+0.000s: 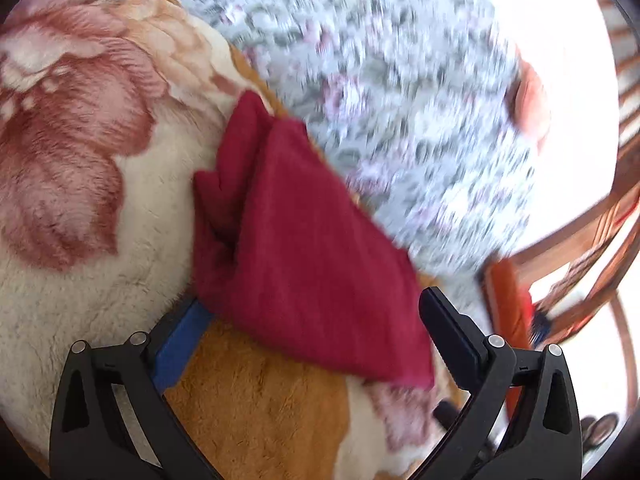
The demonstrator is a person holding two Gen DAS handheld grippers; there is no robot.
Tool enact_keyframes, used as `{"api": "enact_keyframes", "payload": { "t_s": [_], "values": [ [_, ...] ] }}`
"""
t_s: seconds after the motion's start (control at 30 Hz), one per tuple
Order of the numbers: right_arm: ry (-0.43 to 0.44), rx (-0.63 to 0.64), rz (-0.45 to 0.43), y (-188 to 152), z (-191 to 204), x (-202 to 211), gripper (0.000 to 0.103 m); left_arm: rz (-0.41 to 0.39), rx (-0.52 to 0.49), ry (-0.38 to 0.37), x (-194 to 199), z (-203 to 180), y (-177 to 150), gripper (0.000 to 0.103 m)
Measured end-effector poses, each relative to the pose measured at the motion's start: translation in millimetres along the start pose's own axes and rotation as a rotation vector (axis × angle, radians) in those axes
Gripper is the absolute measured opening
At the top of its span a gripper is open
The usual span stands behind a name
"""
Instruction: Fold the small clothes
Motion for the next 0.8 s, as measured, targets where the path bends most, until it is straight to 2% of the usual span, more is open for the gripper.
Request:
{"api": "enact_keyframes", "payload": {
  "t_s": [0.03,0.1,0.23,0.33,0.37,0.4,0.47,0.57,0.6,0.63,0.67,0.7,0.8],
  "values": [
    [0.008,-0.012,0.003,0.0,-2.0,-0.6,0.038,-0.027,0.013,-0.006,1.7,1.5,1.6,0.102],
    [0.019,-0.023,0.012,-0.1,-3.3,-2.6,0.038,-0.031,0.032,0.004,-2.8,1.5,7.7,0.102],
    [0.021,-0.026,0.031,-0.5,-3.4,-5.9,0.038,0.053,0.042,-0.067,-20.8,-14.2,5.5,0.1],
    [0.016,-0.025,0.025,-0.5,-3.7,-6.9,0.038,0.021,0.035,0.045,-14.9,-6.9,6.5,0.1],
    [0.014,-0.024,0.026,-0.7,-3.4,-7.4,0.038,-0.001,0.06,0.081,-12.4,0.7,7.6,0.093],
    [0.012,-0.021,0.026,-0.9,-3.8,-6.8,0.038,-0.045,0.121,0.105,-6.5,12.8,11.7,0.081],
    [0.007,-0.013,0.022,-0.7,-3.4,-6.8,0.038,-0.079,0.185,0.131,-2.6,17.2,14.4,0.079],
    [0.007,-0.009,0.026,-0.1,-2.9,-8.6,0.038,-0.034,0.2,0.207,-13.7,13.0,15.5,0.077],
    [0.005,-0.006,0.029,0.0,-2.5,-9.4,0.038,-0.038,0.212,0.218,-13.9,13.1,15.5,0.068],
    [0.004,-0.004,0.029,0.2,-1.8,-9.3,0.038,-0.046,0.249,0.212,-13.1,15.7,14.4,0.06],
    [0.004,-0.003,0.029,-0.1,-1.4,-9.5,0.038,-0.044,0.278,0.201,-13.7,19.4,12.2,0.042],
    [0.004,-0.001,0.03,-0.2,-1.5,-9.9,0.038,-0.04,0.325,0.184,-13.4,26.6,7.1,0.034],
    [-0.006,0.009,0.033,-1.3,-0.1,-10.1,0.038,-0.064,0.318,0.16,-10.7,34.5,1.6,0.028]
  ]
}}
Point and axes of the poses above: each gripper's, at about its wrist camera, not at the fingertips, and x roughly against the way its jaws point, z to its left, y to its top, the point moved 4 cm from there along -x, roughly the way its jaws point, and after that the axes turned 13 degrees about -y, right-handed, at the moved point
